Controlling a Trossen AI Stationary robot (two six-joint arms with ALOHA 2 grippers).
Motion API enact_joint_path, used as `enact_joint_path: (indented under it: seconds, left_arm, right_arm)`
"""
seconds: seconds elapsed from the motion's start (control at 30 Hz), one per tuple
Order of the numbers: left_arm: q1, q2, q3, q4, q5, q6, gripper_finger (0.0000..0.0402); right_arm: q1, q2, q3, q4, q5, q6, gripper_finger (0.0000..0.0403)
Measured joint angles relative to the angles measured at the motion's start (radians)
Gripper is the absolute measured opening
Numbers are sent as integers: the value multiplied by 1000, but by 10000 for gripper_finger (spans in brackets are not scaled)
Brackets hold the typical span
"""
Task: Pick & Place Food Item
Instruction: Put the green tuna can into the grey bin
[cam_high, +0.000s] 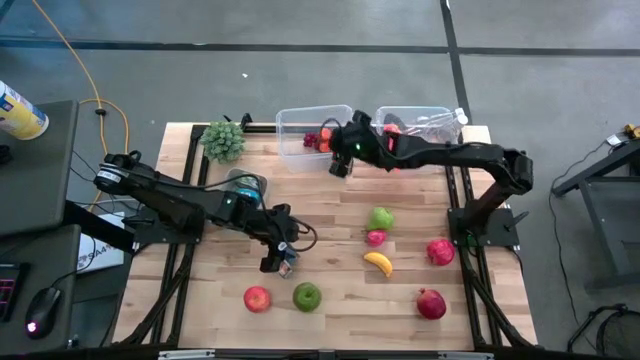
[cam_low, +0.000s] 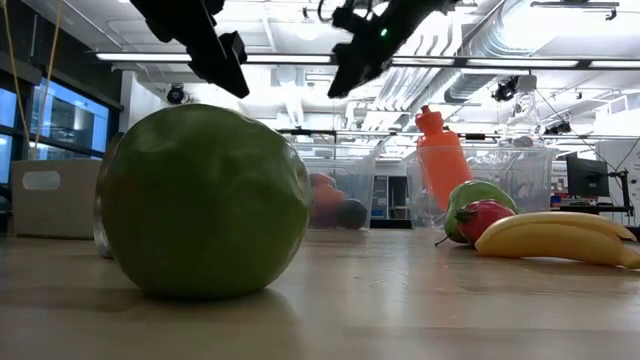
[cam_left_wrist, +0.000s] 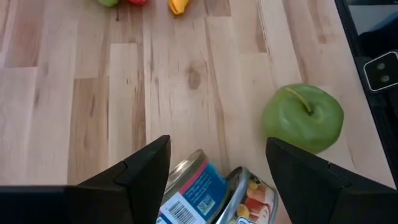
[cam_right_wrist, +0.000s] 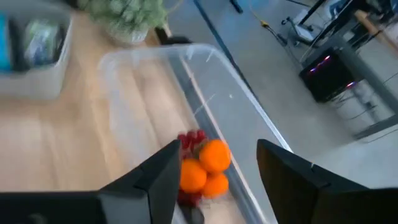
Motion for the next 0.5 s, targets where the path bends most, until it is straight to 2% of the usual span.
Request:
enact_joint_path:
  seconds: [0.13,0.3,0.5]
  left_arm:
    - [0,0,0,4,0,0,255]
    - [0,6,0,8,0,-10,255]
    - [0,6,0,7,1,-90,255]
  right_arm:
    - [122,-61,0,-137,107,25,197]
    - [273,-135,0,-412,182,199,190]
    - [429,-194,0,-675,159,516,181]
